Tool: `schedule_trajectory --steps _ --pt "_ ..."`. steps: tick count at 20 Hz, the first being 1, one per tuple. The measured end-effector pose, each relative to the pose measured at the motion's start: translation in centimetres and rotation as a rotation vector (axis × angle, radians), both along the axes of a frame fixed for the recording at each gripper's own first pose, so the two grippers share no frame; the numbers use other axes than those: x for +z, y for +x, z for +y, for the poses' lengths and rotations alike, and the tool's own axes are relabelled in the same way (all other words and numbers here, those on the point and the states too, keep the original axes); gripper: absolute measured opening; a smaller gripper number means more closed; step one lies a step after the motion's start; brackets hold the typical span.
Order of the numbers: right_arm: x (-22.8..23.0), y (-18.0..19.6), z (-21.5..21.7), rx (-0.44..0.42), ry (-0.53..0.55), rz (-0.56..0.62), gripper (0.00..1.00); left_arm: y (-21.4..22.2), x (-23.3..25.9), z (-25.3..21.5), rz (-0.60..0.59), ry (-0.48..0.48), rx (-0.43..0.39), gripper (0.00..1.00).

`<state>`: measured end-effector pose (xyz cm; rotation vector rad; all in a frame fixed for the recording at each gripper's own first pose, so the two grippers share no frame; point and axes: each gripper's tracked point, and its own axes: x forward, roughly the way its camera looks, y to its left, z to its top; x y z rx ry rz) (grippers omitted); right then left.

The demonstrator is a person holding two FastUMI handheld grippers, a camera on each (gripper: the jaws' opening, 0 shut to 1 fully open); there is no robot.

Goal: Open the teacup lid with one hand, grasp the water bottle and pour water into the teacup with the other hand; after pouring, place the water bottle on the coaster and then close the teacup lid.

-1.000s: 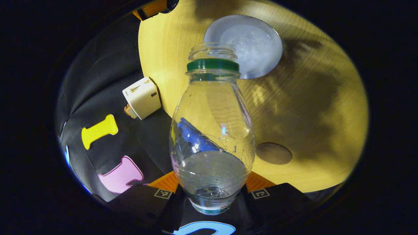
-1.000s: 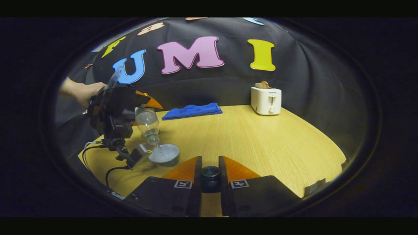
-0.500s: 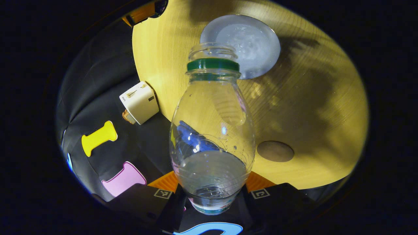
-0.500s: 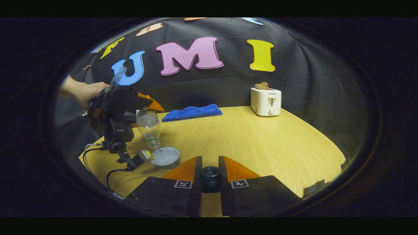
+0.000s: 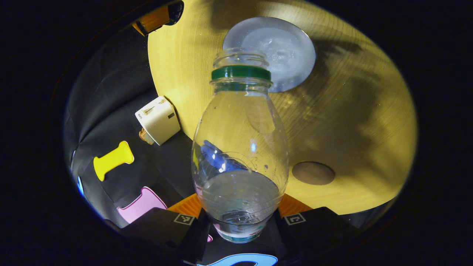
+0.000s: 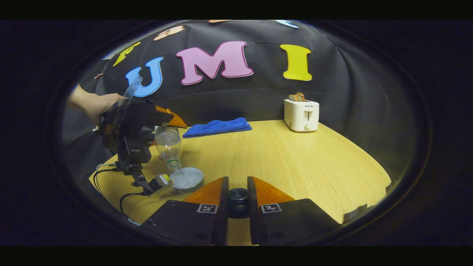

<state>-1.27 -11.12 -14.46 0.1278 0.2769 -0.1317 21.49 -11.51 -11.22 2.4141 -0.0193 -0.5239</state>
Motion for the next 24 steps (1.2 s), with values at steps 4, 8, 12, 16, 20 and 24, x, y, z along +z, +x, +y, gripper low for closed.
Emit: schedule_trajectory --steps 4,8,12,16,20,24 --pt "0.1 -0.1 0.2 0.008 -0.006 0.001 0.29 -0.5 0.0 0.2 -0.002 0.004 0.0 0.72" --pt "0.5 -0.1 0.0 0.005 -0.005 -0.004 0.32 -0.7 -0.6 1.2 0.017 -0.047 0.037 0.72" --pt "1.6 -0.1 -0.4 0.004 -0.012 -0.01 0.33 -0.7 -1.3 2.5 0.057 -0.158 0.093 0.73" --pt "3.4 0.0 -0.7 0.014 -0.038 -0.025 0.33 -1.3 -1.0 4.4 0.095 -0.419 0.19 0.73" --pt "5.0 1.0 -0.6 0.034 -0.066 -0.032 0.25 -3.0 -0.5 7.6 0.127 -0.793 0.341 0.72" --pt "6.5 2.3 0.4 0.071 -0.094 -0.042 0.28 -3.0 1.1 9.3 0.14 -1.223 0.468 0.73"
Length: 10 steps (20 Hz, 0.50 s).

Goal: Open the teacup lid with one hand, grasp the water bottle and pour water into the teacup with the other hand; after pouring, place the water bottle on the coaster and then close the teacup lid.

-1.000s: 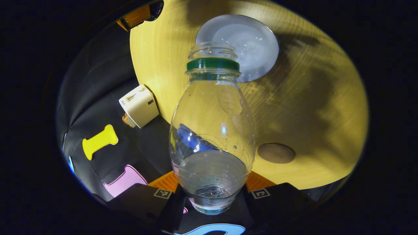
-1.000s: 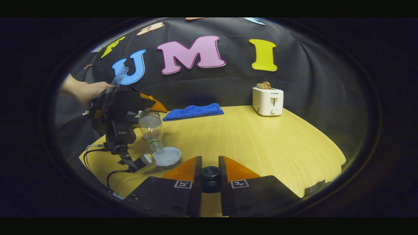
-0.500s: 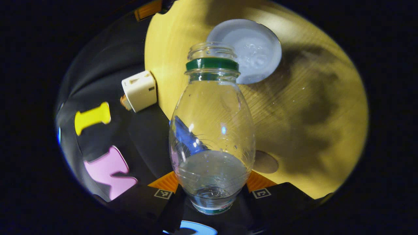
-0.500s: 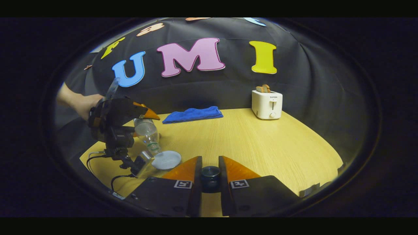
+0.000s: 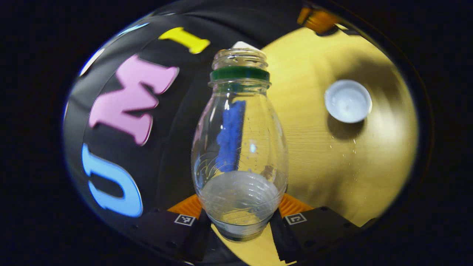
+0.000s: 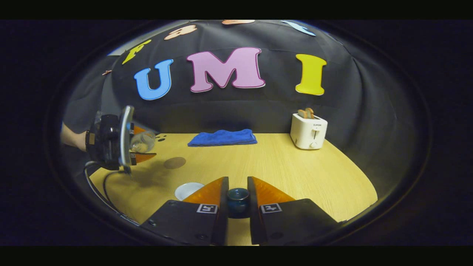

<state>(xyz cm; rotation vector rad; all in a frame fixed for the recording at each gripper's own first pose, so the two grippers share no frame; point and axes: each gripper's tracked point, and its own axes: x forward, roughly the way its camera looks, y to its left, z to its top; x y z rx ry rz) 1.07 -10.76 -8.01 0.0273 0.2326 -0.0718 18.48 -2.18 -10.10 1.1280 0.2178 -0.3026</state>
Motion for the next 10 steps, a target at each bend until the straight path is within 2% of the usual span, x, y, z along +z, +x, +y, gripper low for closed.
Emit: schedule_trajectory --steps 3,6,7,8,10 --pt "0.7 1.1 1.4 0.034 -0.022 -0.01 0.28 1.1 -0.3 0.6 0.06 -0.319 0.117 0.72" --pt "0.7 2.3 3.2 0.07 -0.022 -0.015 0.27 2.3 -0.9 -0.6 0.083 -0.621 0.176 0.73" --pt "0.8 2.6 3.8 0.081 -0.024 -0.02 0.27 2.5 -0.9 -1.3 0.087 -0.708 0.192 0.72" --pt "0.8 3.0 4.4 0.09 -0.027 -0.026 0.32 2.8 -0.9 -1.9 0.087 -0.786 0.203 0.73" --pt "0.5 3.8 5.5 0.108 -0.027 -0.036 0.3 3.1 -0.7 -3.0 0.075 -0.9 0.19 0.72"
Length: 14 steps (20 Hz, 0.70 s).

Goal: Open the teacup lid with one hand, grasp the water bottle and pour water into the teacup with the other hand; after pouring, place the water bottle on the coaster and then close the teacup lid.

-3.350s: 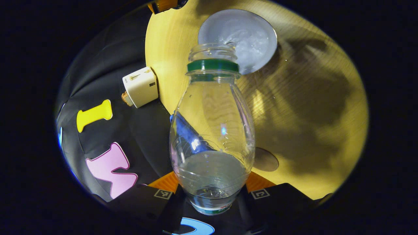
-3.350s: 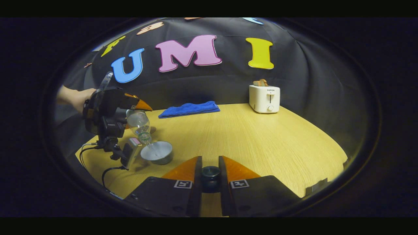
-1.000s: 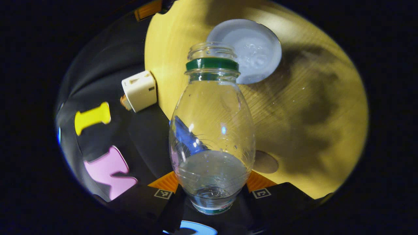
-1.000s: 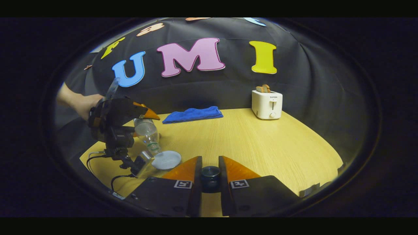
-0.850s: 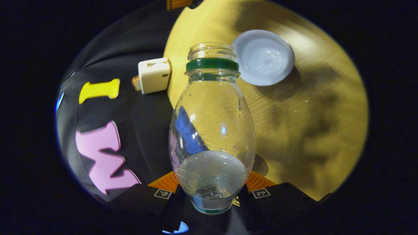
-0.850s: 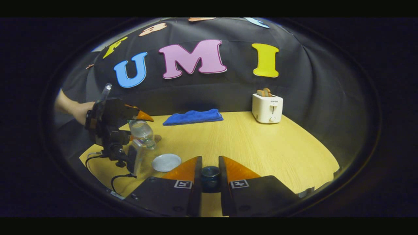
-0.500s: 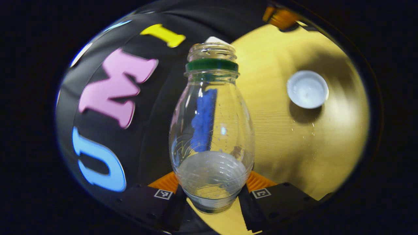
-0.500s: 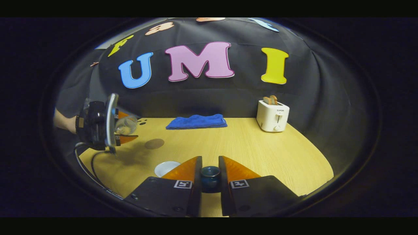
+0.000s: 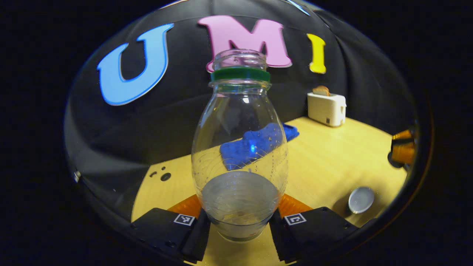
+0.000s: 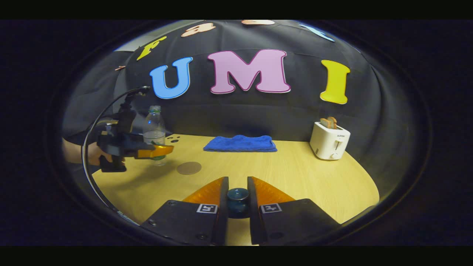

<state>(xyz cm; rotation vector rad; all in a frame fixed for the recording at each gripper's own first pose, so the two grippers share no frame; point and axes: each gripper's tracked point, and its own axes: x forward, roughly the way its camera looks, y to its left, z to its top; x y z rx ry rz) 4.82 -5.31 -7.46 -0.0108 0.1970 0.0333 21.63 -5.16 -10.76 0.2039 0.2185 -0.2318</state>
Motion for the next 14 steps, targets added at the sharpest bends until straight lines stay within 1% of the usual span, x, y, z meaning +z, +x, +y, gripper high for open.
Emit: schedule_trajectory --steps 2,6,9,11,13,14 --pt "-0.5 0.6 1.0 0.017 0.008 -0.009 0.28 -0.3 0.3 -0.9 -0.037 -0.047 -0.017 0.73" --pt "-2.0 1.2 2.3 0.029 0.016 -0.01 0.28 0.3 0.6 -1.9 -0.081 -0.172 -0.082 0.73" --pt "-2.8 1.5 2.0 -0.002 0.022 -0.007 0.28 0.7 -0.2 -1.9 -0.061 -0.191 -0.085 0.73" --pt "-3.1 1.8 1.7 -0.033 0.055 -0.012 0.28 0.7 -0.4 -2.3 -0.041 -0.202 -0.089 0.73" --pt "-3.2 1.9 1.4 -0.053 0.081 -0.012 0.28 0.8 -1.0 -2.2 -0.025 -0.19 -0.085 0.75" --pt "-3.1 2.0 1.2 -0.059 0.085 -0.014 0.28 1.0 -0.6 -2.2 -0.049 -0.183 -0.086 0.75"
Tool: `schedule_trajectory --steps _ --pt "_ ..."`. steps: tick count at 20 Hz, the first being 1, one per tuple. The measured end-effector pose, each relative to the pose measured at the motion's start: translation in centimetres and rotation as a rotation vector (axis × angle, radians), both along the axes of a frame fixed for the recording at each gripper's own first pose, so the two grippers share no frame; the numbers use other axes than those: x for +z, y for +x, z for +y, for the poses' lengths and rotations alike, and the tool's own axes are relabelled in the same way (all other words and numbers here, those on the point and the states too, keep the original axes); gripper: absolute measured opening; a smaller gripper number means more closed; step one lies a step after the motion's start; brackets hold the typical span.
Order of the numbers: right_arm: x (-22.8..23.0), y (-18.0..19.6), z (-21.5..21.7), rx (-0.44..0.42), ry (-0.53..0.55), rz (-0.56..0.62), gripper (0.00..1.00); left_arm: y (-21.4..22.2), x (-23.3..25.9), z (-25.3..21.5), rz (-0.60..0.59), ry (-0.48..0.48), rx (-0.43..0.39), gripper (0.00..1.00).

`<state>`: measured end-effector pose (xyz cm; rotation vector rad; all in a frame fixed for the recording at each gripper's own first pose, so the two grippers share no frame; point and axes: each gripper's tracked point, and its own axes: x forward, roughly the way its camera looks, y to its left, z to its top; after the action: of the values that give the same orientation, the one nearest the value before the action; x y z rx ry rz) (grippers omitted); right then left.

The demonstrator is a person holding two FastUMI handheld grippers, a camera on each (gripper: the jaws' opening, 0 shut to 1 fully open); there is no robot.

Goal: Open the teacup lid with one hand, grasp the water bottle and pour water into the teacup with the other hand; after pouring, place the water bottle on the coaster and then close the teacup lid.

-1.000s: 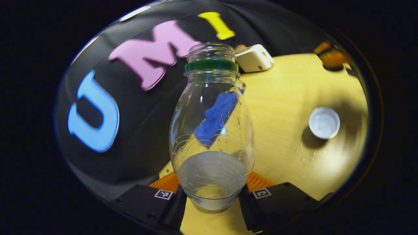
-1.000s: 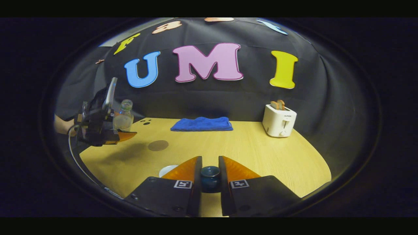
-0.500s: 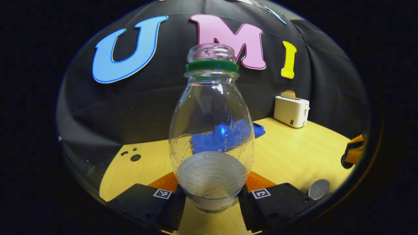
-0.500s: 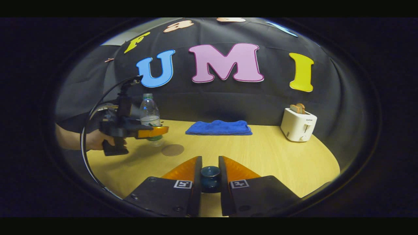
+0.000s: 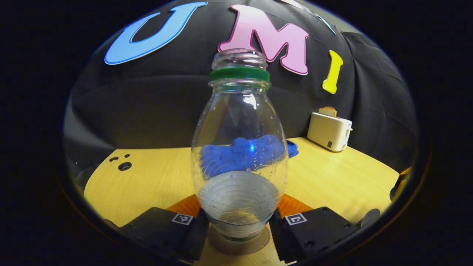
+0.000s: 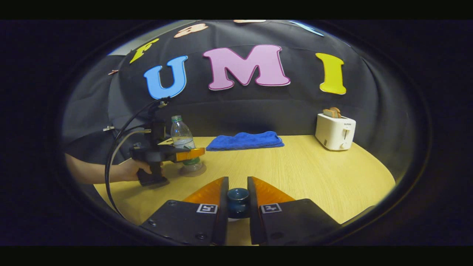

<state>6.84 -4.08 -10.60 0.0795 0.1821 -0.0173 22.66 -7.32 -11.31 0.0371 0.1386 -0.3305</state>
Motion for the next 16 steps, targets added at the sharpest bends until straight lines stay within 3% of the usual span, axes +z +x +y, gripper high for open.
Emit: schedule_trajectory --steps 4,5,6,7,9,10,11,13,16 --pt "-0.1 -0.1 -0.3 0.0 -0.01 0.005 0.28 -0.1 -0.9 0.0 0.024 0.016 0.005 0.8" --pt "-0.2 -0.2 -0.3 0.001 -0.014 0.007 0.22 -0.3 -0.7 -0.1 0.022 0.01 0.003 0.83" --pt "-0.2 -0.2 -0.3 0.002 -0.017 0.007 0.28 -0.3 -0.4 -0.2 0.015 0.0 0.004 0.96" --pt "-0.2 -0.2 -0.2 0.003 -0.018 0.006 0.28 -0.6 0.0 -0.2 0.008 -0.011 0.003 0.98" --pt "-0.1 -0.2 0.0 0.009 -0.013 0.003 0.28 -1.2 0.4 -0.1 0.002 -0.025 -0.004 0.96" --pt "0.0 -0.2 0.3 0.013 -0.011 0.0 0.22 -1.8 0.5 0.0 0.006 -0.022 -0.003 0.96" --pt "0.0 -0.2 0.5 0.017 -0.009 -0.001 0.28 -2.3 0.2 0.4 0.021 -0.009 0.008 0.96" --pt "0.2 -0.2 0.7 0.021 -0.009 -0.006 0.28 -3.2 -0.2 1.6 0.038 0.018 0.037 0.96" --pt "0.0 -0.2 1.1 0.031 -0.014 -0.007 0.28 -5.3 0.0 1.4 0.042 -0.004 0.01 0.96"
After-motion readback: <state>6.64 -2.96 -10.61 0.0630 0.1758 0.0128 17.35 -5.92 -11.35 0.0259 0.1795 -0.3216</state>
